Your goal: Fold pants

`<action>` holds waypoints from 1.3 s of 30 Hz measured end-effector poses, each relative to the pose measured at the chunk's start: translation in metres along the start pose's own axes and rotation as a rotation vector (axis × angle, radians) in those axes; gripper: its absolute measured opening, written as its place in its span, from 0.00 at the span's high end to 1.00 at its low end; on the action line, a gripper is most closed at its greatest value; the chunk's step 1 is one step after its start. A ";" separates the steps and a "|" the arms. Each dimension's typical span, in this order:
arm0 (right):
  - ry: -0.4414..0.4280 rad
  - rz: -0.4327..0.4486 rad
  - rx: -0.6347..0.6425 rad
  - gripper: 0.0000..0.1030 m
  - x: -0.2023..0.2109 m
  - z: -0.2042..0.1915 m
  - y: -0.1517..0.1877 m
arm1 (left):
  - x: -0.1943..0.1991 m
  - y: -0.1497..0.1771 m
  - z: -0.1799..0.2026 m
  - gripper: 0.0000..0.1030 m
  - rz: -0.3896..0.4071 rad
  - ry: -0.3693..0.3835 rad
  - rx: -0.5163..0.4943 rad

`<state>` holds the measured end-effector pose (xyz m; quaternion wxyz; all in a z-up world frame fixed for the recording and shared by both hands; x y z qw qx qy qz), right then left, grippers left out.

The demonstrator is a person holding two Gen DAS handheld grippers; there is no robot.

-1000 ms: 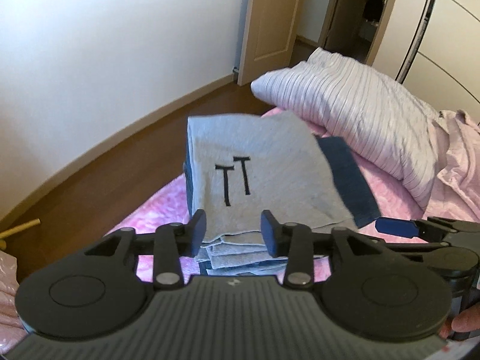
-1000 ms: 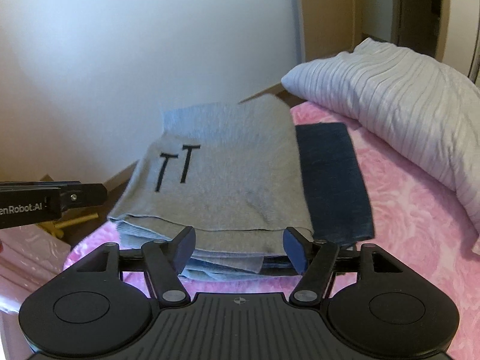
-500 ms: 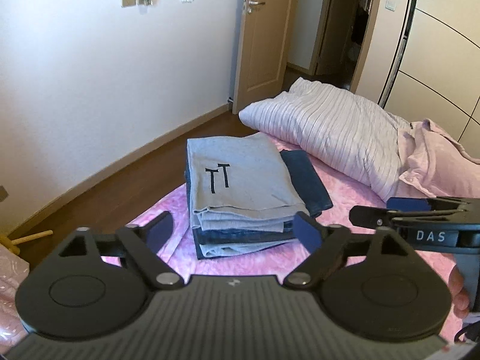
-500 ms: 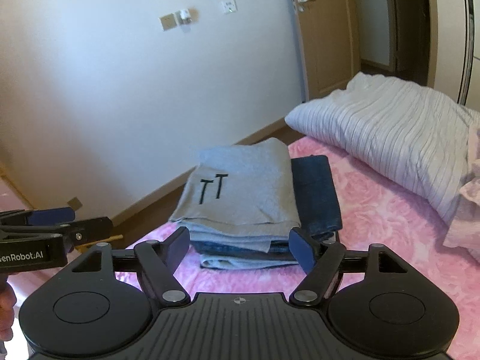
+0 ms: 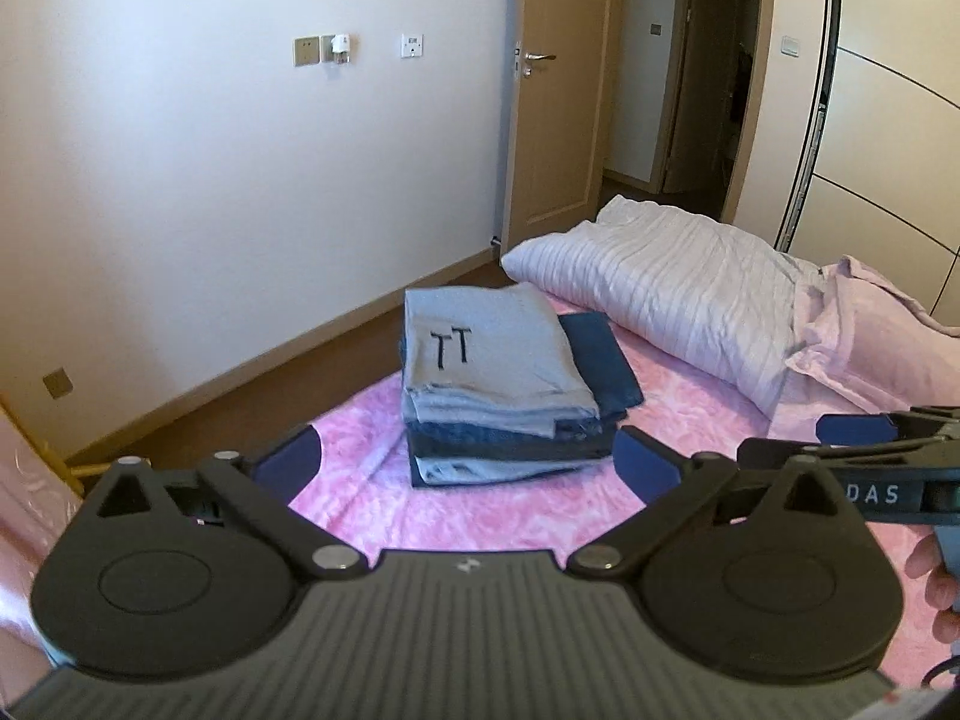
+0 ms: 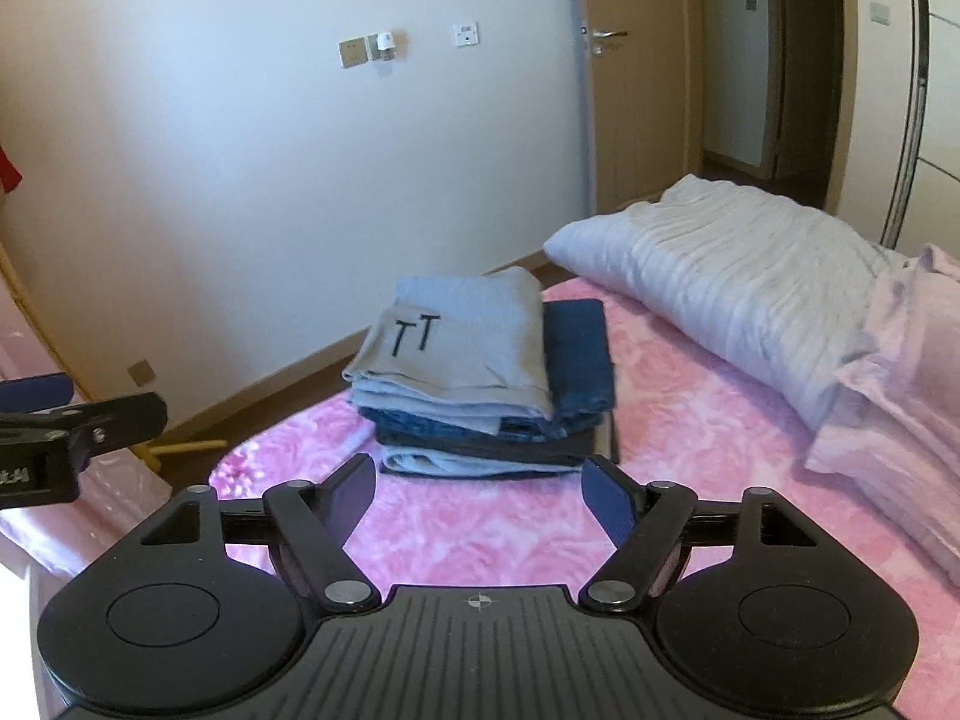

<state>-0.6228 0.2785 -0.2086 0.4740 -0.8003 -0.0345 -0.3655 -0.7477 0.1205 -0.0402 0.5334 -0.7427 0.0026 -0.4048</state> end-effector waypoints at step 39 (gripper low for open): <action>-0.127 -0.073 -0.057 0.29 0.040 0.000 0.035 | 0.025 0.050 0.025 0.01 -0.129 -0.026 -0.001</action>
Point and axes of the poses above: each gripper's, at about its wrist camera, not at the fingertips, and x roughly against the way its jaws point, z to its right, y to its underside, the point moved 8 cm from there along -x, roughly the way its jaws point, and after that the axes turned 13 degrees about -y, right-handed, at the moved point
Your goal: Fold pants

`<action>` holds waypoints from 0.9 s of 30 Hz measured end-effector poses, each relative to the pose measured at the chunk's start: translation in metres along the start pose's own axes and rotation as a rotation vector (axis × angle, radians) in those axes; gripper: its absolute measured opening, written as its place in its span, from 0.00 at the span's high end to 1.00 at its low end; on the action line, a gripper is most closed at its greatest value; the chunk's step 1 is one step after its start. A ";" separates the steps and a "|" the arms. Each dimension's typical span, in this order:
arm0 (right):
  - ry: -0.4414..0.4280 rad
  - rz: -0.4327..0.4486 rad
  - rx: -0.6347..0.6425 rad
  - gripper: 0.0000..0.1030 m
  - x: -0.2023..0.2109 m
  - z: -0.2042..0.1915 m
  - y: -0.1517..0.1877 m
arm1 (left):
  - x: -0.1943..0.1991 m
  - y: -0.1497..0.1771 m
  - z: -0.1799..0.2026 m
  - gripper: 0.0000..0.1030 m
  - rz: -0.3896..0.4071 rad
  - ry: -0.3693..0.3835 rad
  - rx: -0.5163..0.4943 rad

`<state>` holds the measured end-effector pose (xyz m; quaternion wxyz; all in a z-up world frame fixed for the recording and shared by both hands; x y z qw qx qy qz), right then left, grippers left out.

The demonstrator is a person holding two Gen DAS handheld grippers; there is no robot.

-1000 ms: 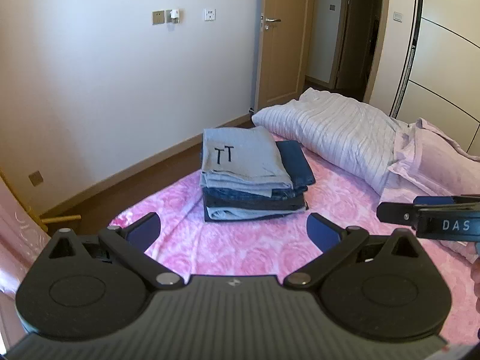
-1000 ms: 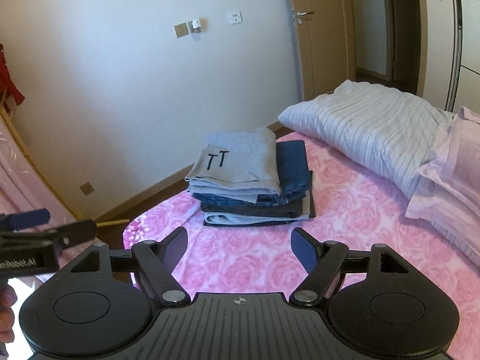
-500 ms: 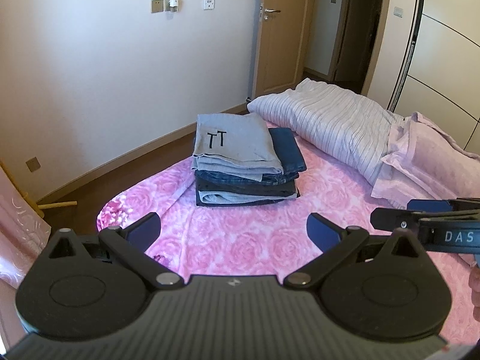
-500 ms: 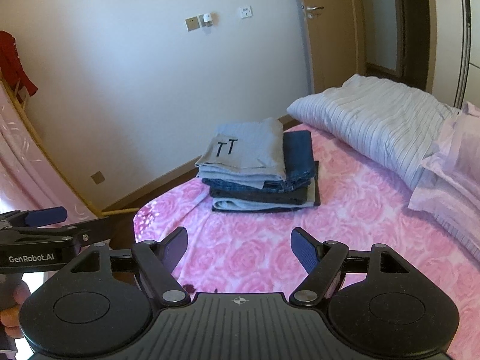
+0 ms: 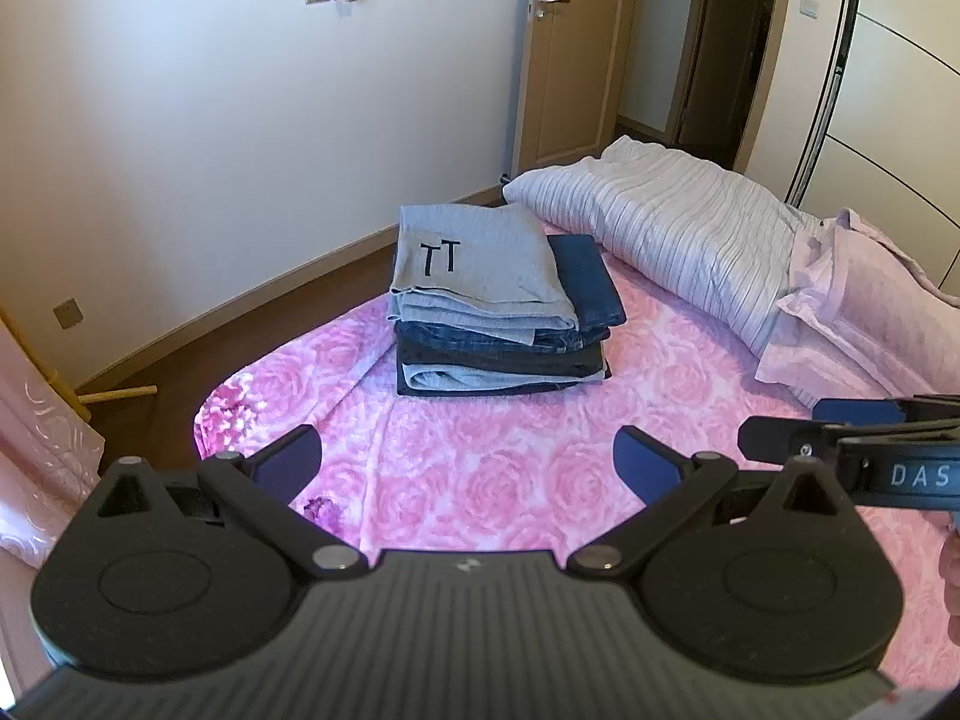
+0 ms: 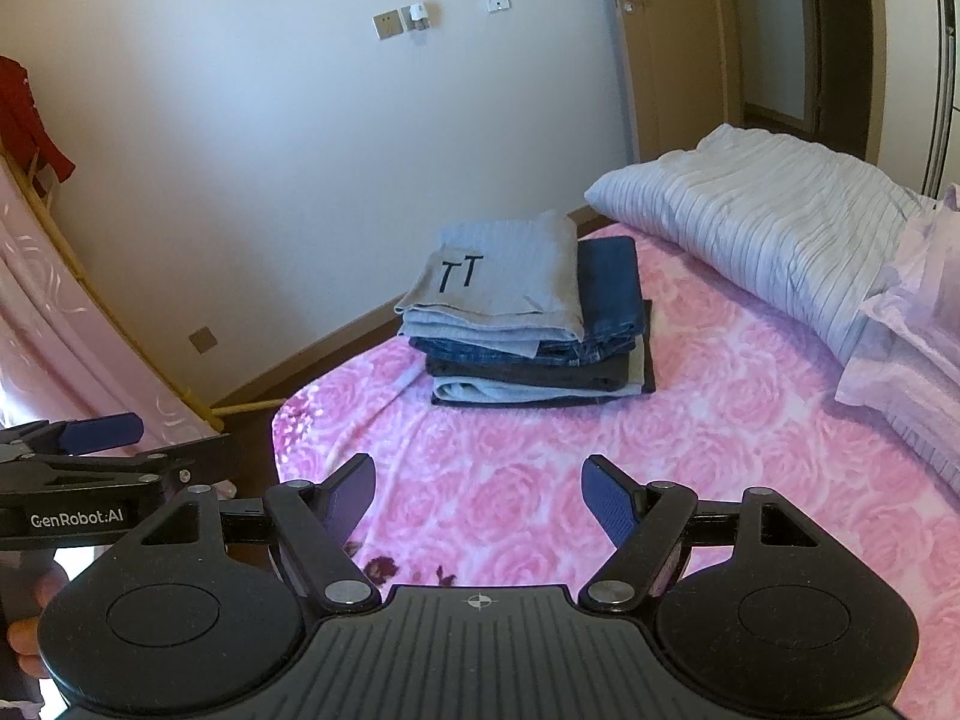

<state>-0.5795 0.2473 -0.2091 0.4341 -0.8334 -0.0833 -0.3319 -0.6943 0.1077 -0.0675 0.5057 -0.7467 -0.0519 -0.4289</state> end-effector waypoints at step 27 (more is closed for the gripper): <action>0.012 -0.021 -0.019 0.29 -0.011 0.011 0.001 | -0.011 0.003 0.004 0.01 -0.021 0.004 -0.007</action>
Point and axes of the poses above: each gripper's, at about its wrist camera, not at the fingertips, and x roughly against the way its jaws point, z to its right, y to its underside, the point moved 8 cm from there along -x, roughly the way its jaws point, and after that the axes turned 13 degrees about -y, right-handed, at the moved point
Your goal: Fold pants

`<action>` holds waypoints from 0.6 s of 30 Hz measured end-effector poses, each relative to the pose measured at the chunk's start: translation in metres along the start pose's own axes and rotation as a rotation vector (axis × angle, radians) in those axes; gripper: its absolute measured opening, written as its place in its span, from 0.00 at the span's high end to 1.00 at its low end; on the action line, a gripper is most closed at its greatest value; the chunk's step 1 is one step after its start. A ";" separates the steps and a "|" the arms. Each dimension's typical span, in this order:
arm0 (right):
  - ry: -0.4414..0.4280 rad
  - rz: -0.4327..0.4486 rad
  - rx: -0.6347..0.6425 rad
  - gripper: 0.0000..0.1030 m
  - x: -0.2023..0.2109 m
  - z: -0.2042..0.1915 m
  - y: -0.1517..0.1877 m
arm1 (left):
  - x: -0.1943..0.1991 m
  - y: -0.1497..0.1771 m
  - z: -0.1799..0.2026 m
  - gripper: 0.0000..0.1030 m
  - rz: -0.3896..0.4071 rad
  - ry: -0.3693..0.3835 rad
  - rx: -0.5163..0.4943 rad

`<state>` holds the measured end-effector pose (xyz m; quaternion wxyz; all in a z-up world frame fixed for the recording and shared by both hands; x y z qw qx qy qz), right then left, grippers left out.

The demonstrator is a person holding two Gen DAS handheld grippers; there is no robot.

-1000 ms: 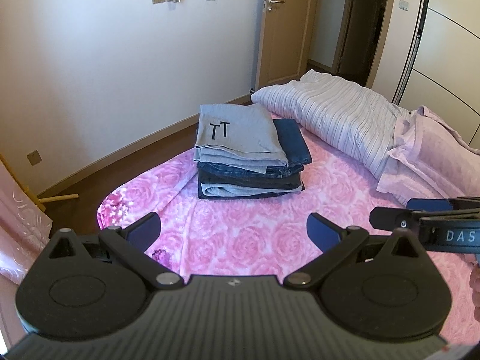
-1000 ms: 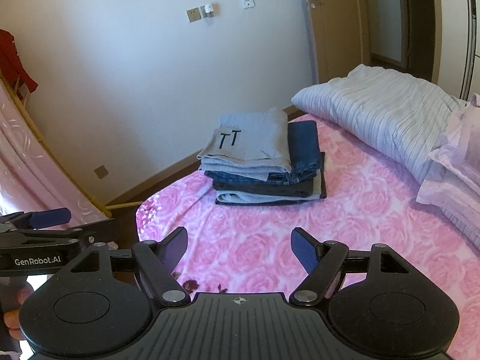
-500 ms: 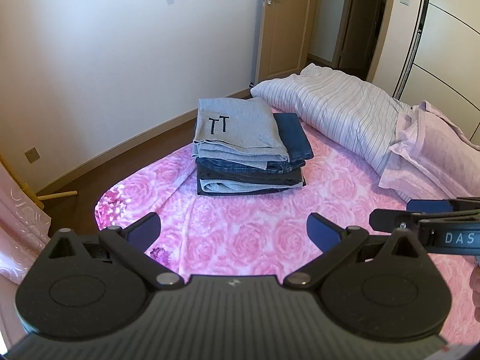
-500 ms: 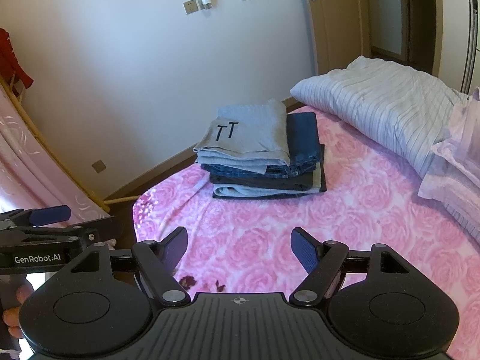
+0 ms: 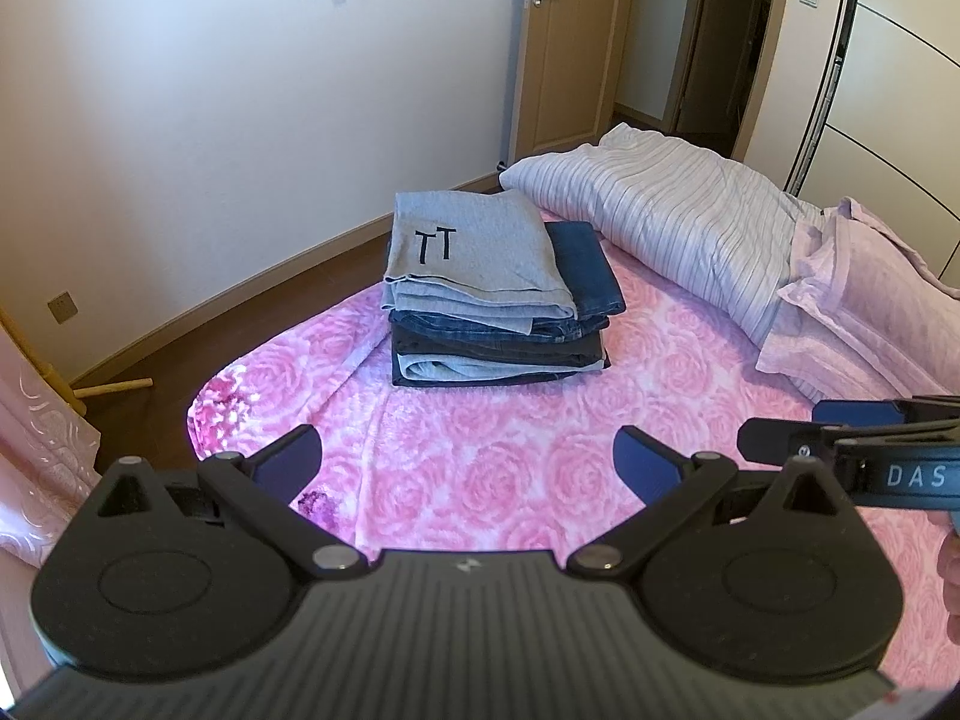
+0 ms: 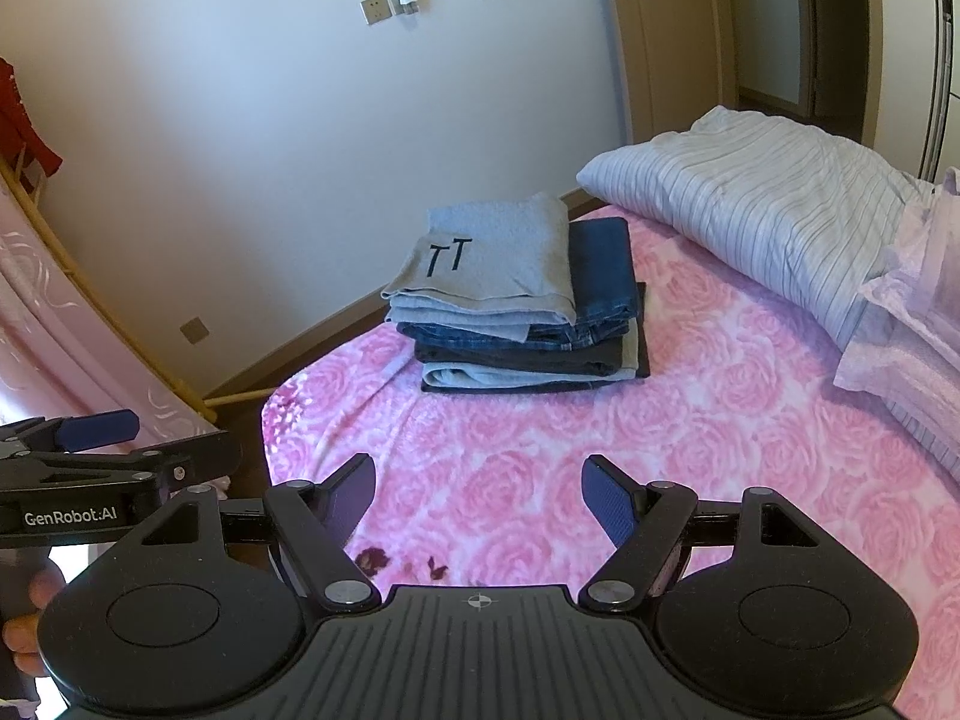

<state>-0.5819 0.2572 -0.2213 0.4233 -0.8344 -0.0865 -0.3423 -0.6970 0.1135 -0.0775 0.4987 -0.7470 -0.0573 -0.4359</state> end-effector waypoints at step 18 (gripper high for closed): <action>0.005 -0.001 -0.002 0.29 0.002 0.000 0.006 | 0.004 0.003 0.000 0.01 0.004 0.002 -0.003</action>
Point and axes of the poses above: each gripper's, at about its wrist camera, not at the fingertips, and x roughly against the way its jaws point, z to its right, y to its underside, the point moved 8 cm from there along -x, roughly the way its jaws point, and after that the axes turned 13 degrees about -y, right-handed, at the moved point
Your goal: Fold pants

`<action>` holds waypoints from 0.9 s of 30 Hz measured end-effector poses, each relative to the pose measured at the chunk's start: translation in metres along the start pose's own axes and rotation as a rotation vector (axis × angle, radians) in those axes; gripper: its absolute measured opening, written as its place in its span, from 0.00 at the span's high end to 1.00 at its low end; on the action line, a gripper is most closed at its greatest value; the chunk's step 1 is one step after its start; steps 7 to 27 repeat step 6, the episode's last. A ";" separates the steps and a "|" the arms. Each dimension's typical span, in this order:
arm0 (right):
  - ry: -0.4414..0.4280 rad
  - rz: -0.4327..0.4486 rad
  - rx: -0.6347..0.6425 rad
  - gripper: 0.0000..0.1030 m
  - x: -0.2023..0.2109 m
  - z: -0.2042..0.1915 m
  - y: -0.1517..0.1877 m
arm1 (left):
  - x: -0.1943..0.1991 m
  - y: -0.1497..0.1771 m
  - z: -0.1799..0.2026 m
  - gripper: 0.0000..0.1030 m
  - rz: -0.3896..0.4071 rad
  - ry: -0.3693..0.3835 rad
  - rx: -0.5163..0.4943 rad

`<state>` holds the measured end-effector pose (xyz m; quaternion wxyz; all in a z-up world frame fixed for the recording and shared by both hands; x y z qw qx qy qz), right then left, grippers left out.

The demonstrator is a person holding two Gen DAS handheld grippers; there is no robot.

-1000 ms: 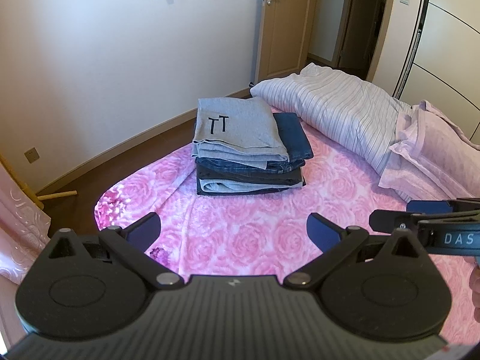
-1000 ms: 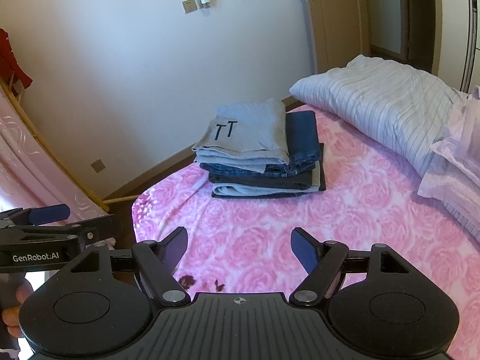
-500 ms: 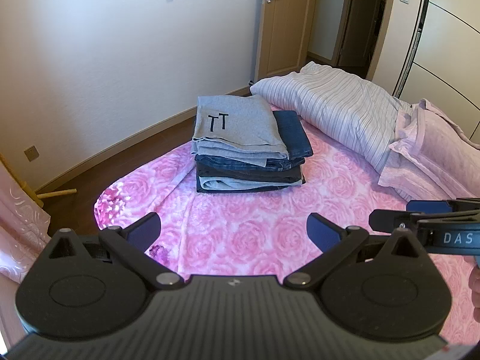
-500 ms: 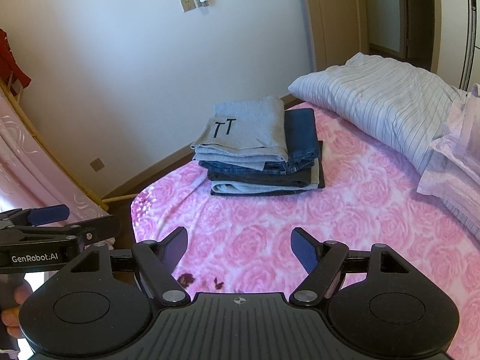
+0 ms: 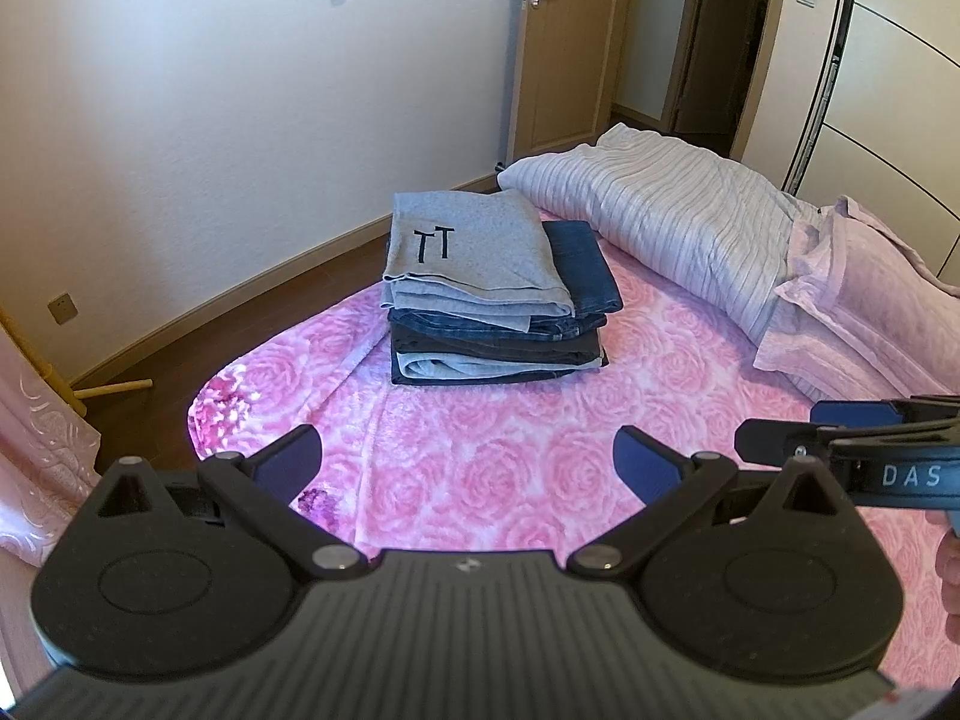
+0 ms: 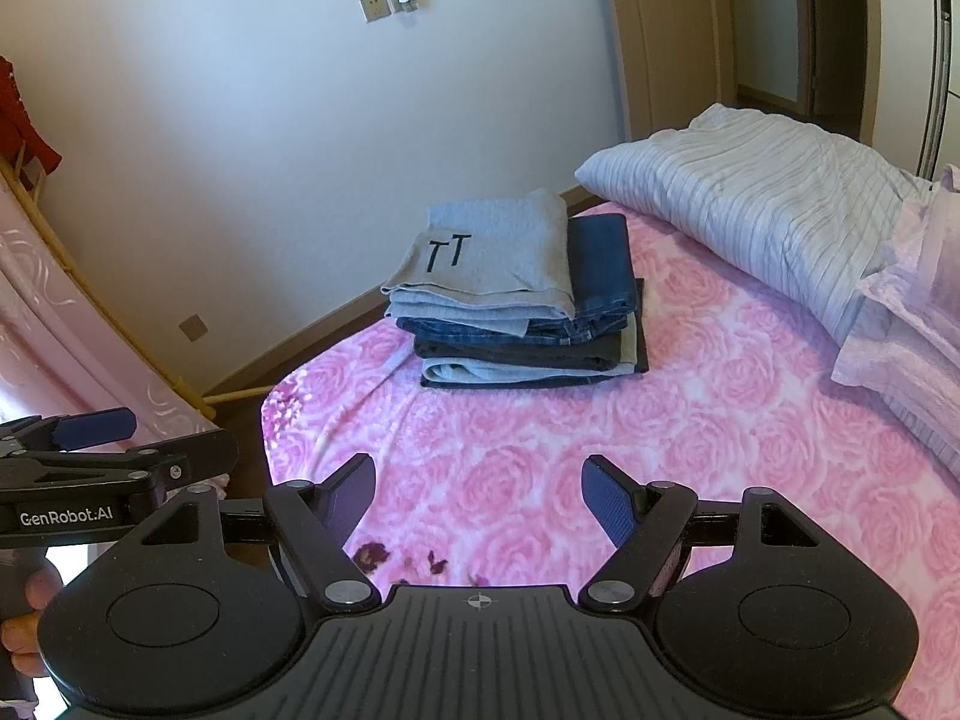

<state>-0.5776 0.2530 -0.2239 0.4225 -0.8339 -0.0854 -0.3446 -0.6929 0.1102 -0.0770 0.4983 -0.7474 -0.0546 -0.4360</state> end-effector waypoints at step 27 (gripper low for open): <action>0.001 0.000 0.001 0.29 0.001 0.000 0.003 | 0.002 0.000 0.001 0.01 -0.003 -0.002 0.001</action>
Point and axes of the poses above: each gripper's, at about its wrist camera, not at the fingertips, and x roughly against the way its jaws point, z to its right, y to its underside, the point moved 8 cm from there along -x, roughly the way its jaws point, and after that the axes turned 13 degrees about -y, right-handed, at the moved point
